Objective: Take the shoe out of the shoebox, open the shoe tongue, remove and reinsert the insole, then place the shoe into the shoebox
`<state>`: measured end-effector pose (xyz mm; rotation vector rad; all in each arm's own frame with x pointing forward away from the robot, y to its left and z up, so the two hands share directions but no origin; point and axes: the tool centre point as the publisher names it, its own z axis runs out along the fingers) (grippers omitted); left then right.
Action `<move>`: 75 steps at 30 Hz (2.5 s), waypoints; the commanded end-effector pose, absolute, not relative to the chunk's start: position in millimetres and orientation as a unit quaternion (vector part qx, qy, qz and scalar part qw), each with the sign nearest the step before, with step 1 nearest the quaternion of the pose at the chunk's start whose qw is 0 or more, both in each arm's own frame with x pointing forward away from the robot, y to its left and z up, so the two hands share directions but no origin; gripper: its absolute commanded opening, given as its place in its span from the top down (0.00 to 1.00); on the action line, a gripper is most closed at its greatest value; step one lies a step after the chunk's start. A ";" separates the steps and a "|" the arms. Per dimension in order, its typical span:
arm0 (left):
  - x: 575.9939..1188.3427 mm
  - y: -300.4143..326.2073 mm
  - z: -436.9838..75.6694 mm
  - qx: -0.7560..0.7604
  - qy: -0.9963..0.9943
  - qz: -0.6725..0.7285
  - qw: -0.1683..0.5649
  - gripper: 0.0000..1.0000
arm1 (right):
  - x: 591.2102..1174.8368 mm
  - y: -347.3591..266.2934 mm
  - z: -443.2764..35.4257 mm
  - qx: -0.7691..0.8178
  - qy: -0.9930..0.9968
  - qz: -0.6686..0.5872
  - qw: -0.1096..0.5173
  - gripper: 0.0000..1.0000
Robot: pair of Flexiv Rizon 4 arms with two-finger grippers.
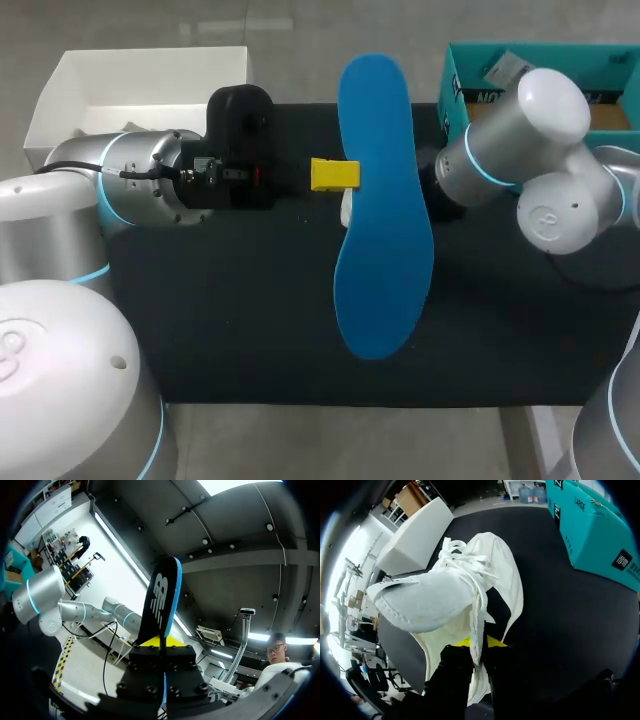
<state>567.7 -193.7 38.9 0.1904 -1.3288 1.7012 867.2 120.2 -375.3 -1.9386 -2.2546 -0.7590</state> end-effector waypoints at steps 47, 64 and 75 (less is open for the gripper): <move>567.5 -194.6 37.6 0.077 -0.541 0.694 0.469 1.00 | 796.7 91.4 -180.8 -0.576 -0.621 -0.439 0.300 0.00; 567.5 -194.6 37.6 0.077 -0.541 0.694 0.469 1.00 | 790.3 73.2 -81.1 -0.586 -0.547 -0.466 0.374 0.00; 567.5 -194.6 37.6 0.077 -0.541 0.694 0.469 1.00 | 792.1 77.4 -61.5 -0.582 -0.531 -0.487 0.377 0.00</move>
